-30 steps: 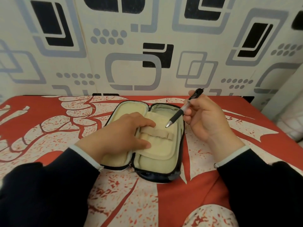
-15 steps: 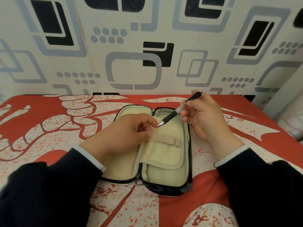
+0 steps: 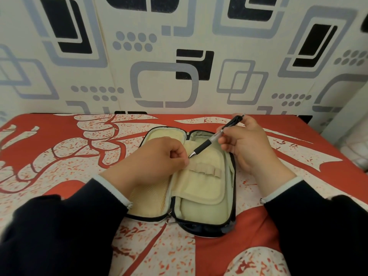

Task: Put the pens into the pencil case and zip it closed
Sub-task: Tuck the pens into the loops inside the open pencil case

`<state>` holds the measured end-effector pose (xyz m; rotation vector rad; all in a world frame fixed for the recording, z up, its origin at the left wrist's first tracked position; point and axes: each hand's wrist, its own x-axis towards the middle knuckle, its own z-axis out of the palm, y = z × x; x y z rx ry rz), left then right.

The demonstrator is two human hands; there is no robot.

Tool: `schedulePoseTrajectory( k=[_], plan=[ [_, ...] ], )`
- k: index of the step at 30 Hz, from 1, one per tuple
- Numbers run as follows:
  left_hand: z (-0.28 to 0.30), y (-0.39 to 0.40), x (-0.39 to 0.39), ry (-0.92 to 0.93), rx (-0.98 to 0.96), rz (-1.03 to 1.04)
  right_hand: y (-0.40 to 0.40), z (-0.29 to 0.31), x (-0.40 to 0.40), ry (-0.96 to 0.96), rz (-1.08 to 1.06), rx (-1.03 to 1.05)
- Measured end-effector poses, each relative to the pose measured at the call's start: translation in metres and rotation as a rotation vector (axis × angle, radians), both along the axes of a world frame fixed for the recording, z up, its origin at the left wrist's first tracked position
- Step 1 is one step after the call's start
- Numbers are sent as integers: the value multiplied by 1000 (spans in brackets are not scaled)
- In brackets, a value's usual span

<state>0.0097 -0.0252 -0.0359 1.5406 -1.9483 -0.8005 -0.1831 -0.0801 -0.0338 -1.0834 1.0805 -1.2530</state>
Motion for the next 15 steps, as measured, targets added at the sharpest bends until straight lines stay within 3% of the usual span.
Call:
schedulePoseTrajectory(
  k=[15],
  plan=[
    [8, 9, -7, 139, 41, -92, 3, -1, 1, 89, 200, -79]
  ],
)
